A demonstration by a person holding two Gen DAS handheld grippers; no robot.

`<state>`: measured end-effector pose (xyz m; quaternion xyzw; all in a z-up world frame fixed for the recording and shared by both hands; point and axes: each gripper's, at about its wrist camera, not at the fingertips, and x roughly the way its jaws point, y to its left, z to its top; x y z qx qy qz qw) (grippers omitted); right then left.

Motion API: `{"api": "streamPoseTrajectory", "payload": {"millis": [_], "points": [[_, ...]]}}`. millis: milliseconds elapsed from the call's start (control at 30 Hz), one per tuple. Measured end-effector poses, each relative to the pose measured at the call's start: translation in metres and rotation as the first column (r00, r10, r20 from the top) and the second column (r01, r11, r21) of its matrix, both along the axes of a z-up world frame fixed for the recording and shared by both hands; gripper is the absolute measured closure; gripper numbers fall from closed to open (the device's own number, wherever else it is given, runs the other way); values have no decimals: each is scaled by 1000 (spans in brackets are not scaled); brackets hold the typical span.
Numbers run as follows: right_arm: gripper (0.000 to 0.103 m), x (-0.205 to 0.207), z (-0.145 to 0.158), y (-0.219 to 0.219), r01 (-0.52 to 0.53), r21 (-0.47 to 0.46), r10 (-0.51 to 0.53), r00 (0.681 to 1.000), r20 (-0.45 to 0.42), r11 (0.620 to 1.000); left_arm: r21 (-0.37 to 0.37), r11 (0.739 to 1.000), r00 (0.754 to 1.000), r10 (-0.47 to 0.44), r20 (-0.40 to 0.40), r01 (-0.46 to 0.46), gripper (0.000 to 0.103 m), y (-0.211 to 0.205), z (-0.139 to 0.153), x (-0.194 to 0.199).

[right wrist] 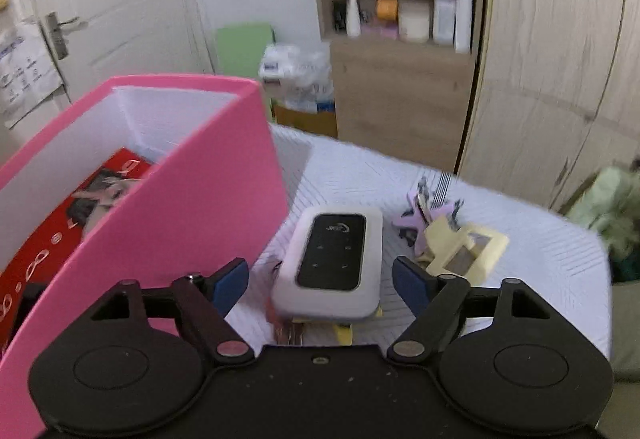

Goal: Organize rigid objects
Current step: 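Grasp the white pocket router with the right gripper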

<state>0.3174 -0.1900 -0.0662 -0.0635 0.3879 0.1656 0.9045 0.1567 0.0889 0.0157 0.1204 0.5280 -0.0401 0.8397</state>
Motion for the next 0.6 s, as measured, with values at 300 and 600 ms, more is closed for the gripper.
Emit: {"api": "streamPoseTrajectory", "payload": {"millis": [300,600], "points": [[29,14,-9,5,2,-10,-2,1000,-13,1000,-23,1000,1000,2,-1,-2,98,3,1,0],[37,-15,3,0,-42,-14,41,999,-26,999,-47,999,1000,5,11,-5,98,6,3,-4]]}}
